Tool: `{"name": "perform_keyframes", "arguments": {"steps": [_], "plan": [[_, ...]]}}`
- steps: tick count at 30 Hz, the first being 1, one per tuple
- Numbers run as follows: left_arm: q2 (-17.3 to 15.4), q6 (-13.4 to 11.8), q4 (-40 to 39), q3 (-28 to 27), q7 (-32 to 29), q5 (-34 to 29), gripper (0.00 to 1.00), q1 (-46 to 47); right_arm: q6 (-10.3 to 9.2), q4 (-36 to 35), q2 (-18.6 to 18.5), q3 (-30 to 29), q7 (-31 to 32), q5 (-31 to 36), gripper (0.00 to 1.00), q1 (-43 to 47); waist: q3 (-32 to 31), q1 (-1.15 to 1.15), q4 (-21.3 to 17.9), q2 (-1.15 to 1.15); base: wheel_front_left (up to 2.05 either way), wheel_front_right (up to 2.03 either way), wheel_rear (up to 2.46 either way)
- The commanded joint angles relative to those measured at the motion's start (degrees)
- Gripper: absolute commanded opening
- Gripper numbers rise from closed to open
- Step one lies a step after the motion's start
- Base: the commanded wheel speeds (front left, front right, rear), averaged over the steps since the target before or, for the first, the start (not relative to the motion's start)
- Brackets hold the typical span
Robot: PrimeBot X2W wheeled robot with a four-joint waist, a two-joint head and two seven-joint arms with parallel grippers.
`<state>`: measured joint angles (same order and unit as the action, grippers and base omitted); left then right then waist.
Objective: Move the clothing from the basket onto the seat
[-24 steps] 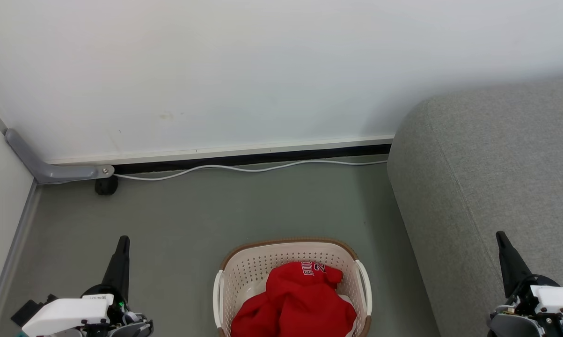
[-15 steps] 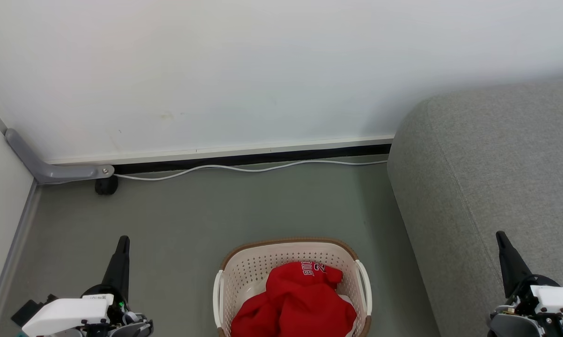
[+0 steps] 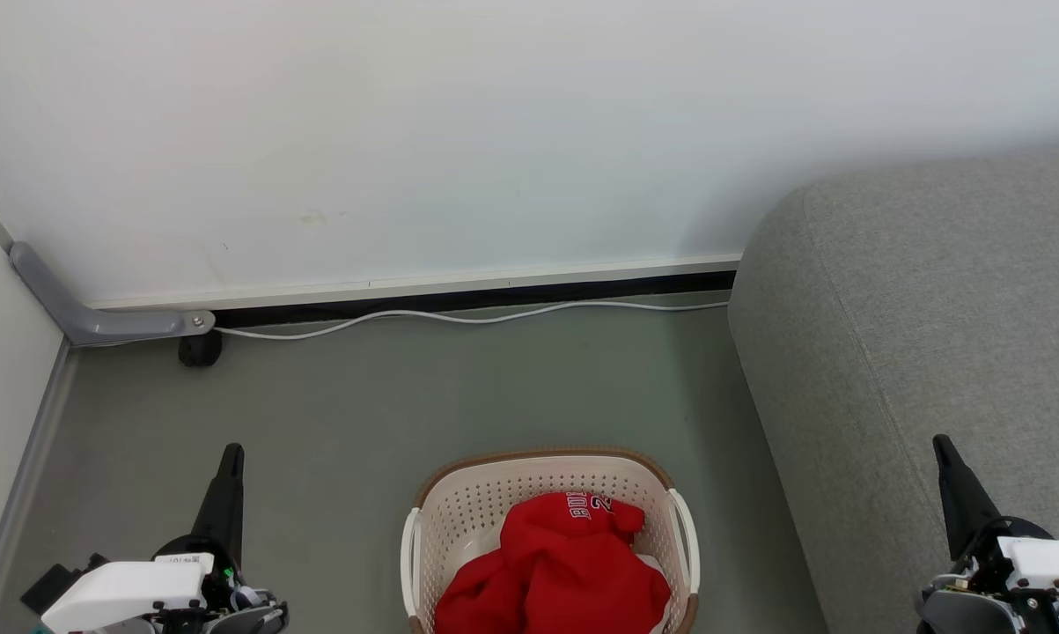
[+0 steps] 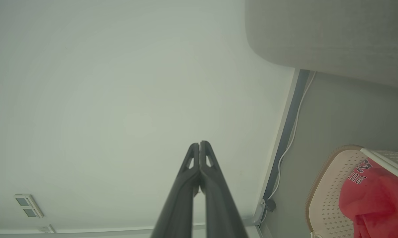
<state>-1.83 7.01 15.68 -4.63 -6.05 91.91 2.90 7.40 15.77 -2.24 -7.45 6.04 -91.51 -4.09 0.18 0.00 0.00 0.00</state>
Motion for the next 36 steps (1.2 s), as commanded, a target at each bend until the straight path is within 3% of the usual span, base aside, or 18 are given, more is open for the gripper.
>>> {"name": "perform_keyframes", "arguments": {"steps": [1, 29, 30, 36], "plan": [[-1.05, 0.47, -1.66, -1.86, -0.42, 0.28, 0.00, 3.29, 0.09, -1.75, -0.64, 0.96, 0.43, -0.68, 0.00, -2.09, 0.00, 0.00, 0.00, 0.00, 0.00, 0.00, 0.00], [-1.05, 0.47, -1.66, -1.86, -0.42, 0.28, 0.00, 3.29, 0.09, -1.75, -0.64, 0.96, 0.43, -0.68, 0.00, -2.09, 0.00, 0.00, 0.00, 0.00, 0.00, 0.00, 0.00], [0.00, 0.00, 0.00, 0.00, 0.00, 0.00, 1.00, 0.00, 0.00, 0.00, 0.00, 0.00, 0.00, 0.00, 1.00, 0.00, 0.00, 0.00, 0.00, 0.00, 0.00, 0.00, 0.00], [0.97, -0.02, 2.39, 0.15, 0.23, -0.17, 1.00, -1.32, 0.00, 2.20, 0.74, 0.64, -0.20, 0.24, 1.00, 1.18, 0.17, 0.00, 0.01, 0.00, 0.00, 0.00, 0.00]]}}
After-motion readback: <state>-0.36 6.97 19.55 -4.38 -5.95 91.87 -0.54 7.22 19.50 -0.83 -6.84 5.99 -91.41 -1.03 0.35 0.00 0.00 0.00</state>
